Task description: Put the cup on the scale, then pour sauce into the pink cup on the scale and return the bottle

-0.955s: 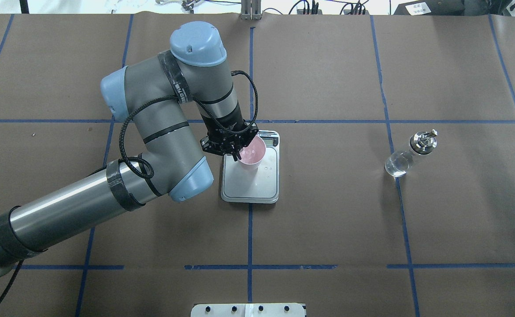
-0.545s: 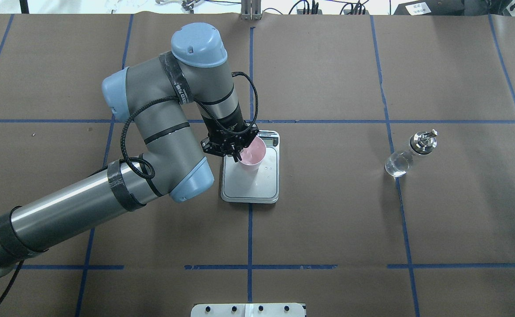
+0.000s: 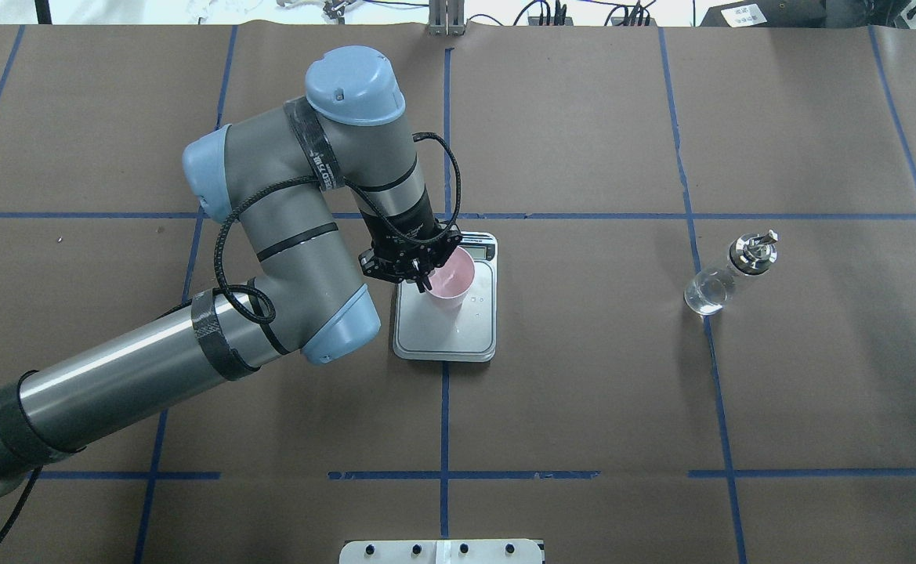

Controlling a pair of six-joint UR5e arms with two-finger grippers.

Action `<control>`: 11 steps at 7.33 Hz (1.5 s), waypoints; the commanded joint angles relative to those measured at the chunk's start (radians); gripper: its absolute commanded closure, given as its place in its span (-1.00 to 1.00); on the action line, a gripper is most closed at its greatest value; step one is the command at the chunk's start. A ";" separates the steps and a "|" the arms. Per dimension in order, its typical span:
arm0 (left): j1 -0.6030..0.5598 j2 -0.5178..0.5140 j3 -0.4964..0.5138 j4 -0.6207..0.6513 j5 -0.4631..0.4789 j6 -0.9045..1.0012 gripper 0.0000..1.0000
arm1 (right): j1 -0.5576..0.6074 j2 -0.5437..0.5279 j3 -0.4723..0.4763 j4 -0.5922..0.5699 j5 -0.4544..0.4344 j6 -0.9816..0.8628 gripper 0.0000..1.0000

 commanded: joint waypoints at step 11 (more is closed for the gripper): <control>-0.099 0.224 -0.379 -0.037 0.015 0.005 -0.98 | -0.232 -0.274 0.215 0.866 -0.101 0.815 -1.00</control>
